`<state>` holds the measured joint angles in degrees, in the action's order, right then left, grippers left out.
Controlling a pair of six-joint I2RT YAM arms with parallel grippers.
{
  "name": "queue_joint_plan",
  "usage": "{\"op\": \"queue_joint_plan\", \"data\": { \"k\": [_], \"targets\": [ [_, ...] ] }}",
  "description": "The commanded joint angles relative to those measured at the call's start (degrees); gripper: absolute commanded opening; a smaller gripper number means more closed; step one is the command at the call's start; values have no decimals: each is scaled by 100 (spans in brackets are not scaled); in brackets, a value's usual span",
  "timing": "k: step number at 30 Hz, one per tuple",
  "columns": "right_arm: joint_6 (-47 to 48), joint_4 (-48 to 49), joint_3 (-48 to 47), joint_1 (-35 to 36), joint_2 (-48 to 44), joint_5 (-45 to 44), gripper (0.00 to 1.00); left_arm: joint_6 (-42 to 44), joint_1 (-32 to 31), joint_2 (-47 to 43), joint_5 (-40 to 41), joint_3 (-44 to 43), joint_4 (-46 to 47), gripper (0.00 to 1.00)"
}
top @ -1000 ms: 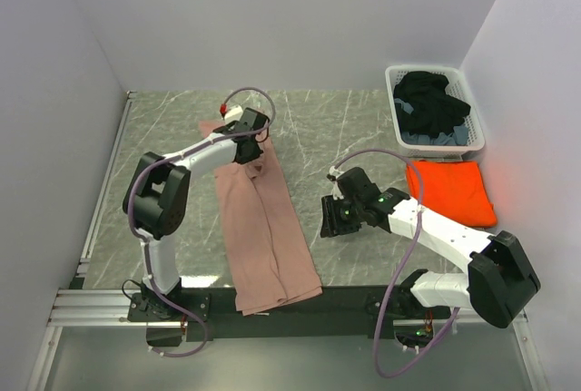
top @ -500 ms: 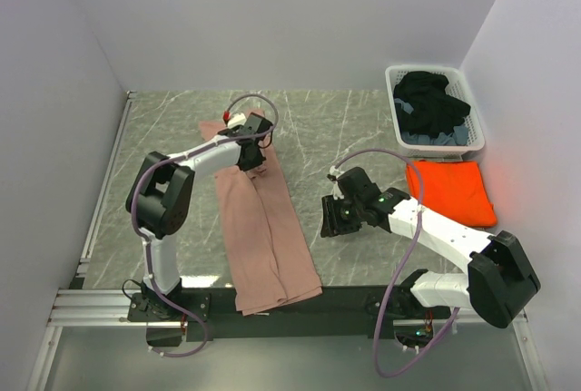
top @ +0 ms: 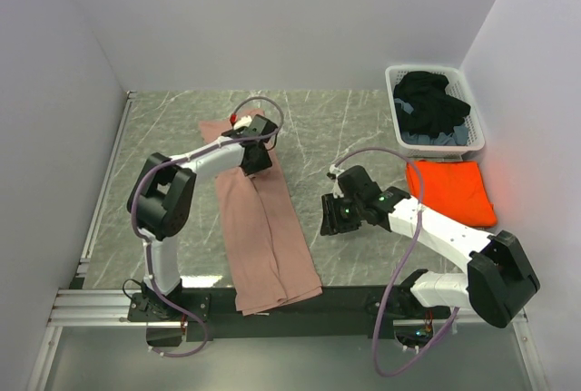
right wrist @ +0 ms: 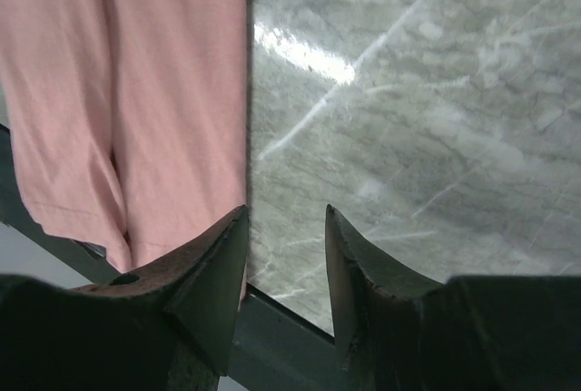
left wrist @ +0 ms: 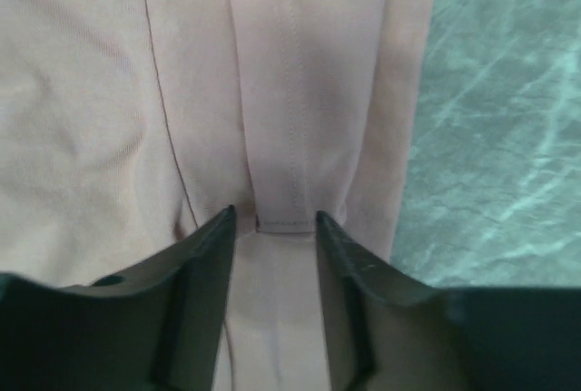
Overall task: Fold and stack the t-shirts
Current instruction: Fold the tshirt
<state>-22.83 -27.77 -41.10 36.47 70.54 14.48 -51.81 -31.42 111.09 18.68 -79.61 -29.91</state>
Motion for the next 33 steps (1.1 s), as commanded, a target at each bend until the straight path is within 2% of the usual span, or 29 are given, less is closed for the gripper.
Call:
{"op": "queue_joint_plan", "data": {
  "k": [1,7,12,17,25,29,33],
  "targets": [
    [138,447,-459,-183,73,168,47,171,232,-614,-170,-300,55,48],
    [-72,1264,-970,-509,618,1231,44,698,829,-589,-777,-599,380,48],
    [-371,2247,-1145,-641,1224,1987,40,1129,1094,34,-1585,-1125,828,34],
    [-748,3144,-1663,-667,2171,2628,37,1463,1287,956,-1735,-2065,873,25],
    [-1513,4542,-3008,-676,4209,3052,32,1762,1402,2012,-2201,-2892,1154,21],
    [-1935,4956,-3868,-685,5152,3175,31,1806,1402,2338,-2255,-2972,1417,21],
    [-2304,5238,-4318,-694,5934,3044,31,1841,1445,2610,-2298,-2998,1716,22]
  ]
}}
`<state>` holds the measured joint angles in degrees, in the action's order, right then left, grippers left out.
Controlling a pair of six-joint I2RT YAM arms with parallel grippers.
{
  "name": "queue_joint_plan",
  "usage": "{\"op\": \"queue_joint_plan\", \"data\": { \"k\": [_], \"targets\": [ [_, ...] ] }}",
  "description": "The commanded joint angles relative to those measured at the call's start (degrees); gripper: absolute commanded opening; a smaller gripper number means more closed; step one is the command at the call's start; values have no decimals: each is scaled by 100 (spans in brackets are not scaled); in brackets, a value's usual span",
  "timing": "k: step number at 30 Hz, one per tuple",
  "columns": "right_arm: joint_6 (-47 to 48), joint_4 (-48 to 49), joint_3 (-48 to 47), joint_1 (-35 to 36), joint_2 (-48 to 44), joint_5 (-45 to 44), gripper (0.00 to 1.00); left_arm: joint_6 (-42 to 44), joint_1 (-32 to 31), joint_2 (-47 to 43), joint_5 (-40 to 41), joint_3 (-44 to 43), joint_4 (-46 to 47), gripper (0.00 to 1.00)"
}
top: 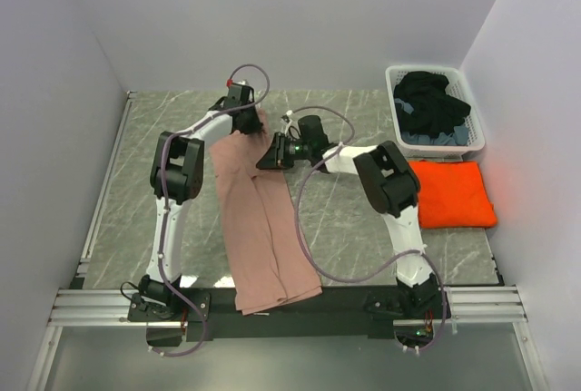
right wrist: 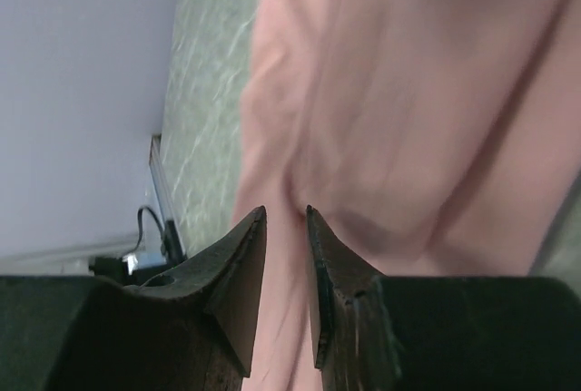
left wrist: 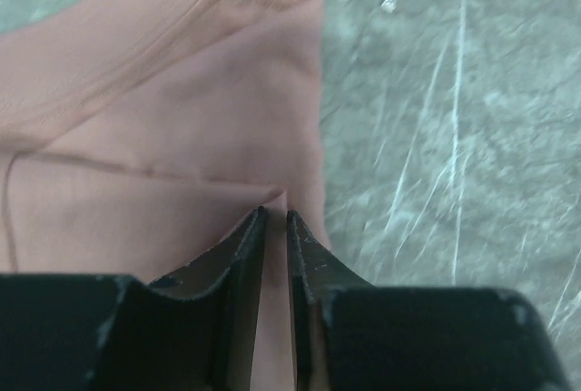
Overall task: Fold and stack the t-shirts
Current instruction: Fold the tshirt
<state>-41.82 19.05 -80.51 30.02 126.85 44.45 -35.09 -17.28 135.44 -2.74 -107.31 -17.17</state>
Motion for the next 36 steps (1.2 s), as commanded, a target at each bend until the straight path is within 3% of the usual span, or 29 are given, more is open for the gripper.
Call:
{"op": "queue_joint_plan", "data": {
  "k": [1,6,14,18,26,30,36],
  "targets": [
    [-449,582,-430,-58,549,-32,31,178,31,289,-174,-247,503,23],
    [-792,838,-387,-189,938,-146,31,292,49,571,-236,-387,723,24],
    [-669,512,-386,-286,921,-419,31,380,32,1353,-841,-1529,846,27],
    [-345,91,-457,-339,737,-454,33,433,32,1249,-868,-1671,1013,37],
    [787,-1077,-9,-330,-896,-683,43,372,49,-525,-219,-723,1085,65],
    [1255,-2252,570,-304,-2081,-919,48,56,-73,-1711,535,33,313,78],
    [1756,-3977,1906,46,-3672,-2088,57,-683,-564,-3959,1126,2454,-1190,81]
  ]
}}
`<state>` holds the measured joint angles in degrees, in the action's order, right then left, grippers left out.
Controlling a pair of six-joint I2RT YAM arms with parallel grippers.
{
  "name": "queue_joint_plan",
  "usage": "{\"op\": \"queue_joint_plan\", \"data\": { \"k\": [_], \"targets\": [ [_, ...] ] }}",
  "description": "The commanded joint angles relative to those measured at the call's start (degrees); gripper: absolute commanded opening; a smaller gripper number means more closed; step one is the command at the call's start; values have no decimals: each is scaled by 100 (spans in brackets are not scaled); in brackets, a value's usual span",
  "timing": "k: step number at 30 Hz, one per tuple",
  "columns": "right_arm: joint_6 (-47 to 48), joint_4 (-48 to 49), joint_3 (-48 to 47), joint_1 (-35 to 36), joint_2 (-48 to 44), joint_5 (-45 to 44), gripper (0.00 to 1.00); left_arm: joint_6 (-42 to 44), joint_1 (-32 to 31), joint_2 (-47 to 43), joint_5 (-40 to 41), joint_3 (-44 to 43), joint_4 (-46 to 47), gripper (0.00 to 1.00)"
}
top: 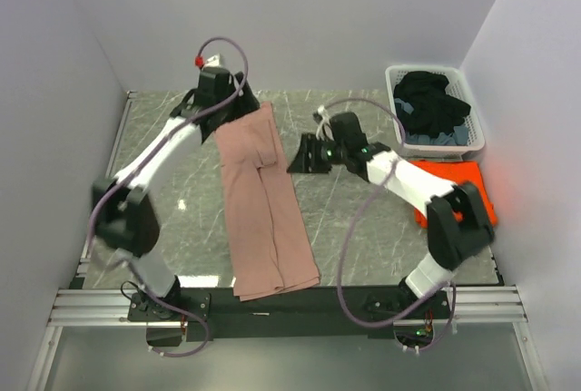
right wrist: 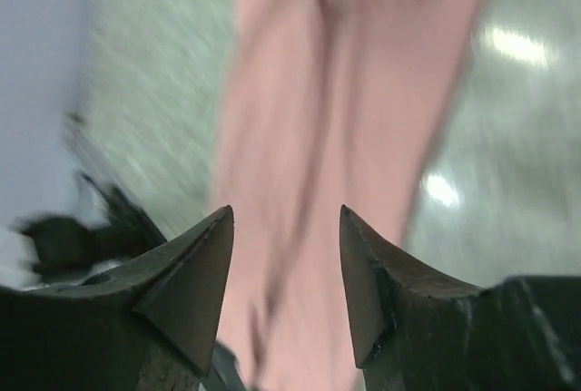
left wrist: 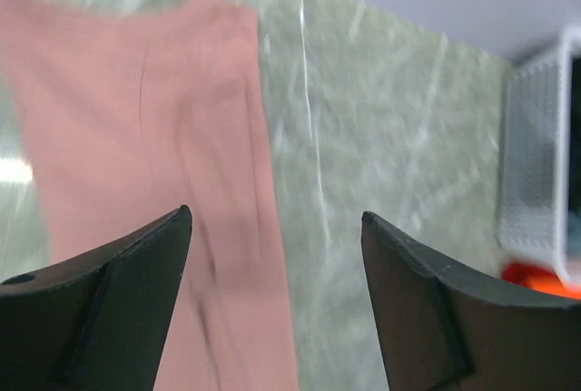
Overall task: Fold and stack the t-shirts
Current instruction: Fold the tshirt
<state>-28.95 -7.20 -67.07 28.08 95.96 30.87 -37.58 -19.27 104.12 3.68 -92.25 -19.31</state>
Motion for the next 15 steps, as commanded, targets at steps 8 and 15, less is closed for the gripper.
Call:
{"op": "queue_joint_plan", "data": {
  "k": [8,15],
  "targets": [
    [250,-2715,2118,1006,-2160,-1505,59,-1707,-1789,-2561,941,3439,-2882,81],
    [-304,-2401,2927,1727,-2179,-1102,57,-3429,-3292,-3555,177,5022,-3385,78]
  ]
}}
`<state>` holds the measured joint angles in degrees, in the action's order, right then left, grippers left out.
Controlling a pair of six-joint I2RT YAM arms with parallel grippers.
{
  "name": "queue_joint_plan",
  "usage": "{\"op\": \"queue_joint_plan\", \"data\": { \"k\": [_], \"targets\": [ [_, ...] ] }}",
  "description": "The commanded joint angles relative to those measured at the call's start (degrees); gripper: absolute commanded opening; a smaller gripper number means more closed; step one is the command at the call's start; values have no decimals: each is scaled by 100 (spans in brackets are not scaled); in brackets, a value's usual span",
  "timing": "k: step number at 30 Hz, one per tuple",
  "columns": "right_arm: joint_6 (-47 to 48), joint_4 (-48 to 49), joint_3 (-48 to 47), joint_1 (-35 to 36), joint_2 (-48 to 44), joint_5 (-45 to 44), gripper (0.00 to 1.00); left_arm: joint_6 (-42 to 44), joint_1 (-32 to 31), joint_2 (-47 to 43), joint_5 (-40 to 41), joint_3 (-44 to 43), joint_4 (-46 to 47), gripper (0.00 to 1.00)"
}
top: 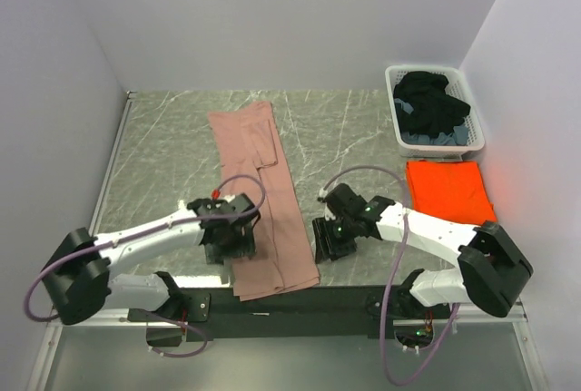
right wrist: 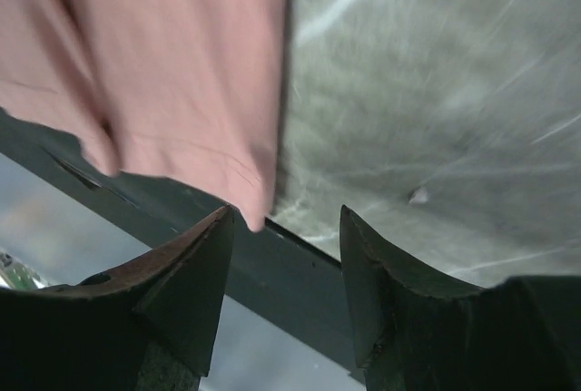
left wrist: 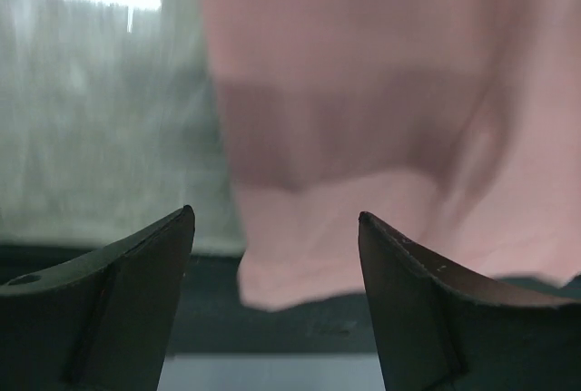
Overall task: Fold and stack the t-shirts
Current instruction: Fold the tshirt
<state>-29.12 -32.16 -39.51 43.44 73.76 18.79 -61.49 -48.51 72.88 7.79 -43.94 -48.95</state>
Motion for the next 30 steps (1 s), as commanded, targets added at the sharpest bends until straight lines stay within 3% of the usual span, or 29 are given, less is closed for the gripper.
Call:
{"op": "queue_joint_plan", "data": {
  "k": [1,8,15,18,27,30],
  "targets": [
    [-348,148,197,261,103,134,57,-1136,-439,-441,-217,228,-527,78],
    [-322,307,-22,516,718,90,56,-996,-598,-196,-647,518,-151,76],
    [-322,456,-171,727,1167,196,53,-768,-660,305,-946,720,368,64],
    [-322,422,-215,806,1255,213,51,-724,-668,384,-1166,834,535,63],
    [-348,386,-207,833,1316,283,40,-776,-712,16,-1596,1098,676,58],
    [-322,377,-224,833,1343,301,30,-794,-739,-46,-1841,1195,860,53]
  ]
}}
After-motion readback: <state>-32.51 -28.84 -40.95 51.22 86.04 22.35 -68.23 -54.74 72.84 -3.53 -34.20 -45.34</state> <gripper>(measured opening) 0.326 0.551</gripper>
